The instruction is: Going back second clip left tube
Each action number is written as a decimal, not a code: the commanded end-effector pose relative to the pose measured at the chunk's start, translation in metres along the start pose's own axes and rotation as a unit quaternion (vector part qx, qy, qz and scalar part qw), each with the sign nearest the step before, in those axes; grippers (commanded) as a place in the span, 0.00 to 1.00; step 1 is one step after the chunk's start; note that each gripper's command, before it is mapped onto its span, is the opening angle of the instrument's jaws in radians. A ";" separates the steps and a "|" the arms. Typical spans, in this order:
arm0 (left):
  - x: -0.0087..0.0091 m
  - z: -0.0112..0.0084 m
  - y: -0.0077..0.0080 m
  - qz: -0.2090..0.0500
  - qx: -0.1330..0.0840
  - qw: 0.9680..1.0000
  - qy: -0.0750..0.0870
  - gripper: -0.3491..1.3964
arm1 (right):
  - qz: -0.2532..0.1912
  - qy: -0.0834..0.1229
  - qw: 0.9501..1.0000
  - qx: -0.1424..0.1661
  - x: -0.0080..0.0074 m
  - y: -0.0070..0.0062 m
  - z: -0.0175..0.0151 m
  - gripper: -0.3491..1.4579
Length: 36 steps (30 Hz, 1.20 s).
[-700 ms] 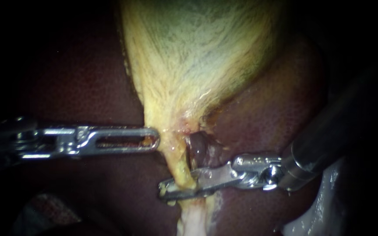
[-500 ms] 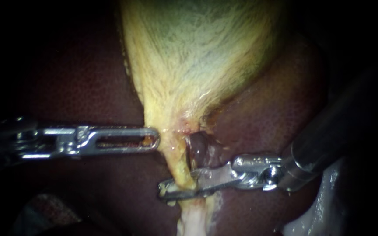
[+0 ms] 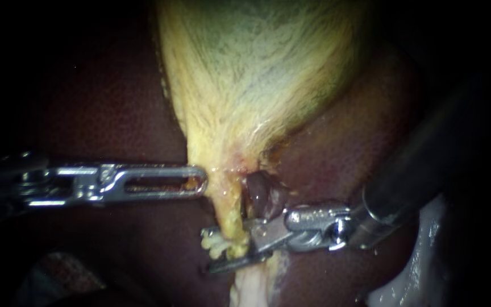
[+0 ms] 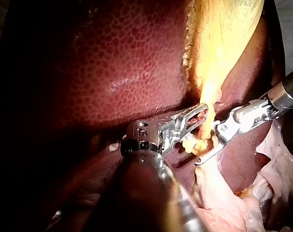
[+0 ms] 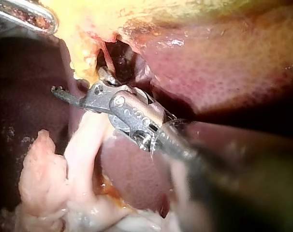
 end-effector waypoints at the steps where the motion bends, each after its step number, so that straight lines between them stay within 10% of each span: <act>1: 0.0000 0.0000 0.0000 0.000 0.000 1.000 0.000 0.00 | -0.006 0.000 1.000 -0.001 -0.0001 0.0001 -0.0002 0.52; 15: 0.0000 -0.0002 0.0000 0.000 0.000 1.000 0.000 0.00 | -0.147 -0.009 0.989 0.001 -0.0011 0.0008 -0.0024 0.52; 36: 0.0001 -0.0004 0.0002 0.001 0.001 1.000 0.001 0.00 | -0.130 -0.010 0.991 -0.036 -0.0013 -0.0014 -0.0101 0.52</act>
